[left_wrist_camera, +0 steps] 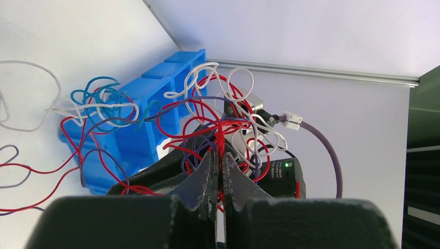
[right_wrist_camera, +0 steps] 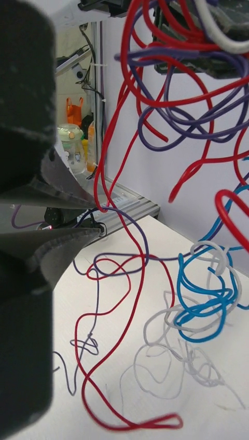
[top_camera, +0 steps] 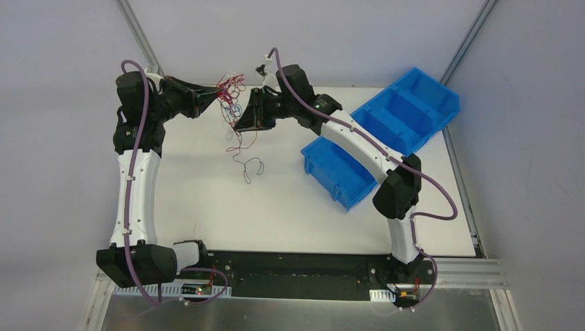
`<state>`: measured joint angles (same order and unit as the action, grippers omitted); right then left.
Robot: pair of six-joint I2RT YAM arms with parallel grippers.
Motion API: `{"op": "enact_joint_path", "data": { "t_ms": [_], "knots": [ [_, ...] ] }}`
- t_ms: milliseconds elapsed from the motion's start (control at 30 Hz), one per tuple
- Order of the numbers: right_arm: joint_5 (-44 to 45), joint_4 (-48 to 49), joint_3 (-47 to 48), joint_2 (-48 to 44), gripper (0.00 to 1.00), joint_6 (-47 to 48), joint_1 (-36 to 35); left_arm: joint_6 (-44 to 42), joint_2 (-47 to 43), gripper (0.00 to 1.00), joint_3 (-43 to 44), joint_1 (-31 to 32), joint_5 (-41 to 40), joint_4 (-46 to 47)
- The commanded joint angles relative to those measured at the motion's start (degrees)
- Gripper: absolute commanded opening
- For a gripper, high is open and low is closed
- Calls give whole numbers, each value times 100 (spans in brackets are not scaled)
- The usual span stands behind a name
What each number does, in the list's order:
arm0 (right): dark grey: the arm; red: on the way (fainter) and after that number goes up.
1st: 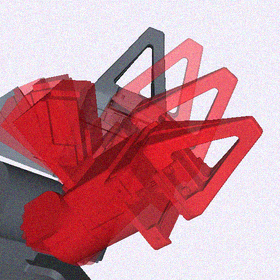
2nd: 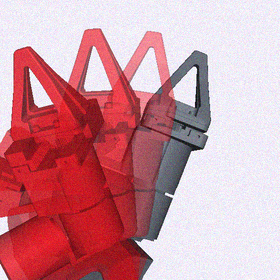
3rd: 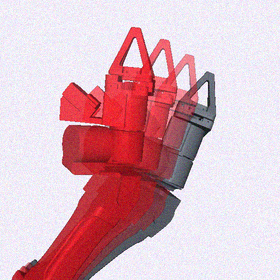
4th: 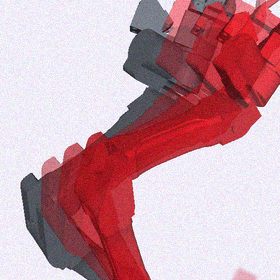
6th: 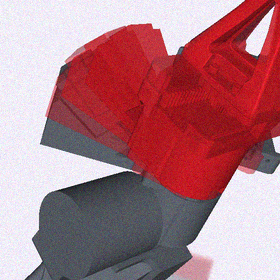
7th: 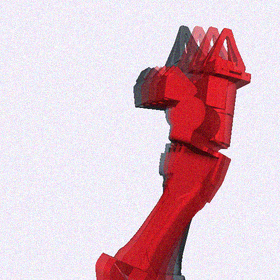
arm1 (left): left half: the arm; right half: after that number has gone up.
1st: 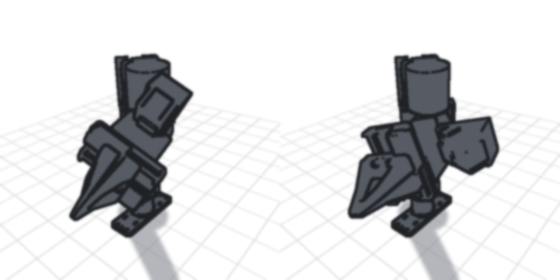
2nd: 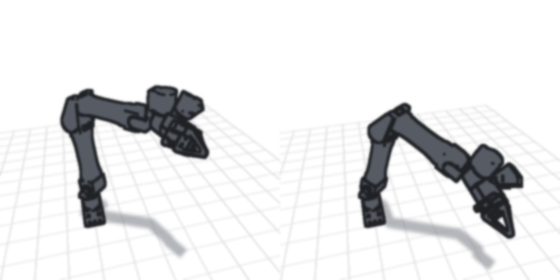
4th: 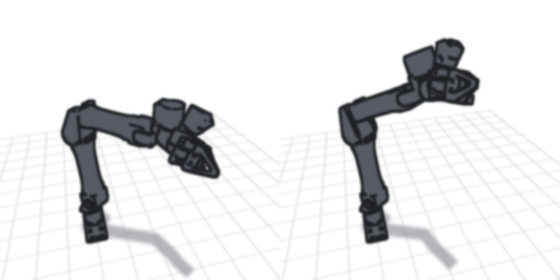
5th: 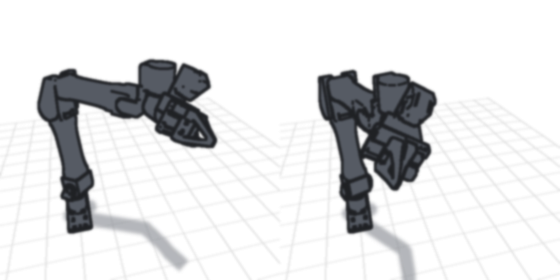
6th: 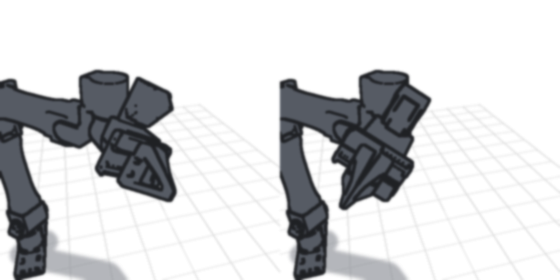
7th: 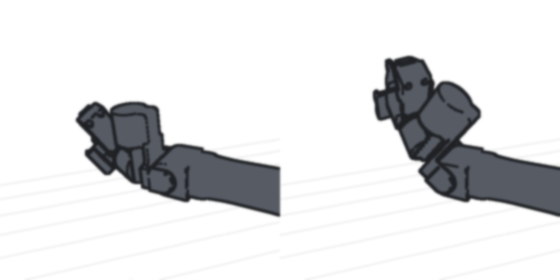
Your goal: Untangle the cables
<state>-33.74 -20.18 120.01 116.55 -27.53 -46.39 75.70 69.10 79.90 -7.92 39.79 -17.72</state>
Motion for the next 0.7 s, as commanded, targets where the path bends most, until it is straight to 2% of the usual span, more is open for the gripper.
{"op": "enact_joint_path", "data": {
  "t_ms": [0, 67, 133, 167, 267, 333, 467, 667],
  "knots": [
    [24, 46, 191, -107, 19, 174, -36, 207, 13, 0, 173, 19, -104, 294],
    [18, 41, 188, -91, 18, 150, -37, 227, 29, 0, 193, 21, -95, 304],
    [22, 11, 212, -46, 31, 124, -36, 251, 33, 0, 194, 19, -87, 327],
    [31, -20, 234, -25, 34, 131, -44, 253, 40, 0, 193, 19, -78, 336],
    [74, -70, 255, 19, 33, 168, -61, 281, 37, 0, 188, 19, -73, 356],
    [72, -81, 264, 40, 25, 185, -86, 312, 30, 0, 180, 21, -77, 377],
    [56, -135, 269, 7, 2, 232, -109, 350, 6, 0, 160, -5, -143, 379],
    [102, -214, 196, -345, 0, 265, -110, 387, 46, 0, 4, -169, -241, 416]
  ]
}}
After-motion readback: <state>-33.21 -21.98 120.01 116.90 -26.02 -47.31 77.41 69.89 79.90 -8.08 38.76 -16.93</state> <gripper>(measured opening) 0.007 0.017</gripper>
